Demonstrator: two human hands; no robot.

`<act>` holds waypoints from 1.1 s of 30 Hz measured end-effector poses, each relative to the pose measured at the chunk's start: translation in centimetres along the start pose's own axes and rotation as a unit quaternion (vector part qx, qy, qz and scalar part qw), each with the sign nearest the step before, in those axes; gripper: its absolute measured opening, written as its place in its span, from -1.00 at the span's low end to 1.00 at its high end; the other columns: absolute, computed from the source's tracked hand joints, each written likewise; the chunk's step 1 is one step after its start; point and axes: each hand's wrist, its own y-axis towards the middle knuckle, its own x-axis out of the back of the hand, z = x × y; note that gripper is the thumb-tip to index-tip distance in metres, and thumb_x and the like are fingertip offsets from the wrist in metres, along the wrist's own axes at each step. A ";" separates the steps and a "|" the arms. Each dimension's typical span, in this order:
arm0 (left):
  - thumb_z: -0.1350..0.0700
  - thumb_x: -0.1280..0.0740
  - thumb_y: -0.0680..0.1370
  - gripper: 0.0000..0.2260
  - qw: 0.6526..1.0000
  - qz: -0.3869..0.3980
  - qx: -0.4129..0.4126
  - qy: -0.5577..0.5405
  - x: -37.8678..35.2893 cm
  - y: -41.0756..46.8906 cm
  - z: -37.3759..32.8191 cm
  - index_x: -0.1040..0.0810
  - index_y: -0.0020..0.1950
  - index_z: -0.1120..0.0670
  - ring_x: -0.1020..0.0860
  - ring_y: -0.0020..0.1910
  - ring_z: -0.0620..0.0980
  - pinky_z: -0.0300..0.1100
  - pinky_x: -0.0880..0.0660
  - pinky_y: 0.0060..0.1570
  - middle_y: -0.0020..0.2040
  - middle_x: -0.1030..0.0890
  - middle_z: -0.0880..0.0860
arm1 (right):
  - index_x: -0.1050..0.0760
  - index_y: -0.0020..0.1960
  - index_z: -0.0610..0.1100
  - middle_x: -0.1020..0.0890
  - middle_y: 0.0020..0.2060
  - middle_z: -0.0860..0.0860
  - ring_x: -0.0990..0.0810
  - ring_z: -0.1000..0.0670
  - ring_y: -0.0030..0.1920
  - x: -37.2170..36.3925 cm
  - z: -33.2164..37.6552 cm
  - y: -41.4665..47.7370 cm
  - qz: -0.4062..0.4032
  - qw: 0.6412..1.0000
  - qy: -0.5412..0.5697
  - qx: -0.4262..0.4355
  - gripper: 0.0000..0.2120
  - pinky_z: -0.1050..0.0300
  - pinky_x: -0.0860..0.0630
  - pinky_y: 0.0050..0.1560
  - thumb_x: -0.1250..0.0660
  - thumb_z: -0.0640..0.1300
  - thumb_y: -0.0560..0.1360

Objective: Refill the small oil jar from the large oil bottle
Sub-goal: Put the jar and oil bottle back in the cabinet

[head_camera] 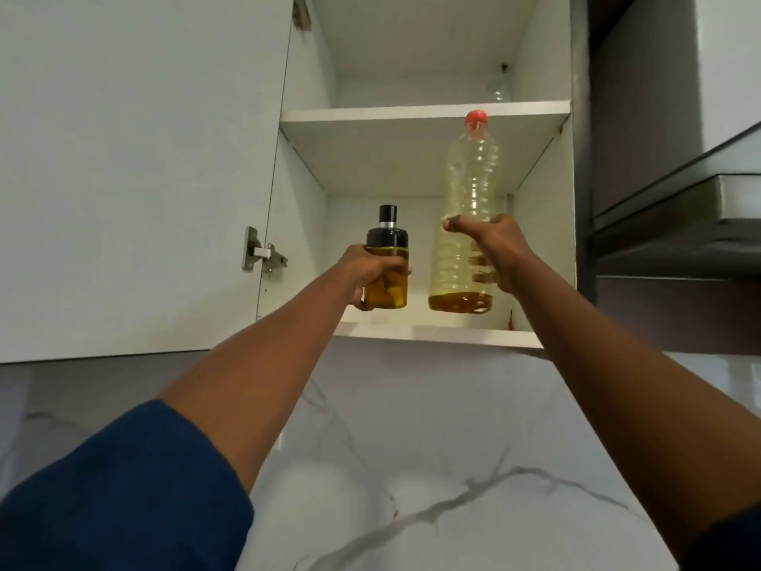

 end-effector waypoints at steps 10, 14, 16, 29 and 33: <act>0.16 -0.50 0.35 -0.42 0.998 -0.001 0.047 0.043 -1.4 6.1 2.7 -0.37 0.31 0.14 -0.39 0.28 0.29 0.33 -0.35 0.17 0.27 -0.45 0.21 | -0.25 0.32 -0.17 -0.46 0.18 -0.13 -0.45 -0.09 0.03 -1.6 -4.6 6.2 -0.012 1.000 -0.025 -0.004 -0.27 0.00 -0.40 -0.09 -0.51 0.03 0.30; 0.17 -0.49 0.37 -0.45 0.995 -0.004 0.067 0.069 -1.5 7.1 2.9 -0.37 0.29 0.16 -0.41 0.28 0.26 0.31 -0.35 0.18 0.26 -0.46 0.21 | -0.23 0.33 -0.18 -0.45 0.21 -0.14 -0.43 -0.09 0.03 -2.0 -6.0 7.4 -0.010 0.999 -0.038 -0.011 -0.25 0.01 -0.41 -0.07 -0.52 0.01 0.30; 0.17 -0.49 0.38 -0.45 0.994 -0.005 0.075 0.076 -1.7 7.3 3.0 -0.35 0.30 0.16 -0.40 0.29 0.25 0.29 -0.34 0.20 0.27 -0.45 0.20 | -0.22 0.34 -0.19 -0.44 0.22 -0.14 -0.45 -0.11 0.09 -2.2 -6.6 7.7 -0.011 0.999 -0.042 -0.013 -0.24 0.01 -0.40 -0.06 -0.52 0.01 0.30; 0.16 -0.48 0.39 -0.44 0.988 -0.001 0.120 0.098 -2.6 8.3 3.5 -0.32 0.31 0.14 -0.41 0.30 0.21 0.20 -0.35 0.23 0.28 -0.45 0.20 | -0.19 0.37 -0.19 -0.42 0.27 -0.15 -0.44 -0.17 0.23 -2.0 -8.3 8.2 0.003 0.997 -0.061 -0.037 -0.21 0.04 -0.38 -0.03 -0.50 0.06 0.32; 0.07 -0.50 0.37 -0.37 0.988 0.001 0.117 0.100 -2.7 8.0 3.9 -0.30 0.35 0.14 -0.35 0.36 0.21 0.19 -0.28 0.32 0.35 -0.41 0.18 | -0.21 0.36 -0.20 -0.44 0.26 -0.15 -0.46 -0.16 0.21 -2.1 -8.4 7.8 0.004 0.996 -0.092 -0.021 -0.21 0.06 -0.42 0.00 -0.52 0.06 0.30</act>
